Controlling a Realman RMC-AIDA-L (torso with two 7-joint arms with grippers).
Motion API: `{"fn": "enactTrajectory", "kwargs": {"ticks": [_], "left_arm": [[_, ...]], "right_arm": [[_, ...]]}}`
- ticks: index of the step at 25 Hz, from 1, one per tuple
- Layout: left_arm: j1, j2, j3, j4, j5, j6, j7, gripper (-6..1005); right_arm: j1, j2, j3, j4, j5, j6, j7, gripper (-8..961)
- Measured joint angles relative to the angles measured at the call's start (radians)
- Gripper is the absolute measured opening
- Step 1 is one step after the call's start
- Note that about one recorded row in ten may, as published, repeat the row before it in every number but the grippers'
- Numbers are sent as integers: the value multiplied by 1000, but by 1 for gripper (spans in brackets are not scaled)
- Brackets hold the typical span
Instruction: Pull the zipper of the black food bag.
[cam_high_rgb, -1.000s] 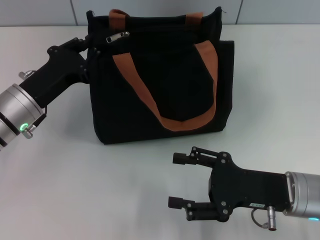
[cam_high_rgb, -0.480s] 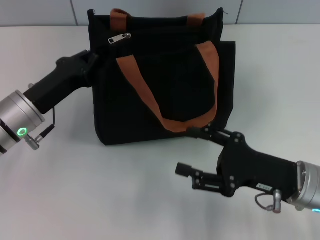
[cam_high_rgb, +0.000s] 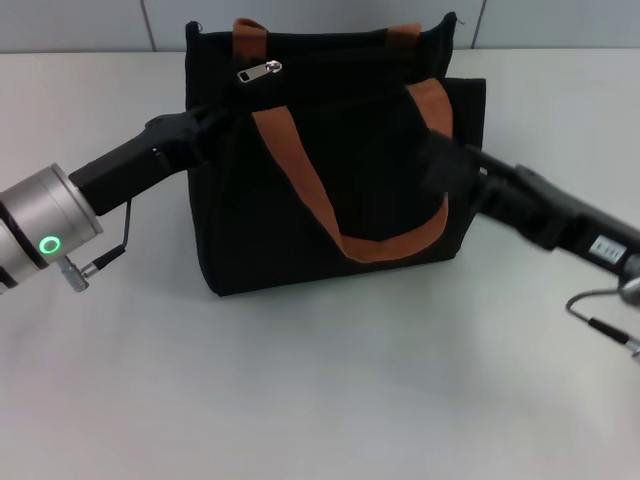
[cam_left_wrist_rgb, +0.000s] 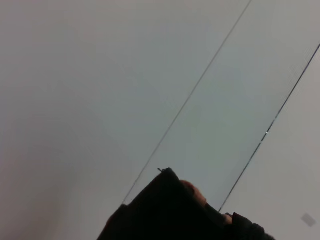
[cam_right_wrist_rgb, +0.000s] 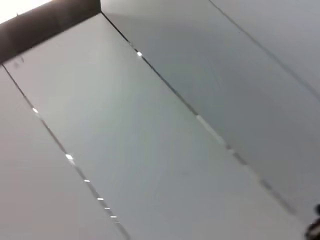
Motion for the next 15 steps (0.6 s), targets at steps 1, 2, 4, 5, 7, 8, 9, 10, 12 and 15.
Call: {"fn": "enactTrajectory", "kwargs": {"ticks": [1,2,4,5,7,8,9,10,12,15], "left_arm": [[-3,-1,0,0,0,0,3,22],[-5,-1,0,0,0,2,8,22],[-14,-2,2,-5,-1,7,58,22],[-16,-2,2,-7,-3,8,76,22],[-17,-2,2,-9,-3,8,88,22],[-18,-2,2,-10,-3,10,101,22],[-19,-2,2,-13,-3,11,113,22],[-20,-2,3,-17,-2,12,128,22],[-23,-3,3,-25,-2,12,156,22],[-25,-3,3,-25,-2,13,167,22]], "right_arm": [[11,0,1,-13,0,-12,47,794],[24,0,4,-26,0,-19,98,794],[55,0,12,-31,6,-5,201,794],[68,1,11,-29,11,13,229,794],[72,4,12,-28,17,26,229,761],[72,4,12,-28,17,26,229,744],[70,5,14,-27,30,34,225,728],[68,5,14,-26,42,37,222,711],[60,5,14,-25,90,35,177,678],[60,5,12,-28,105,26,146,628]]}}
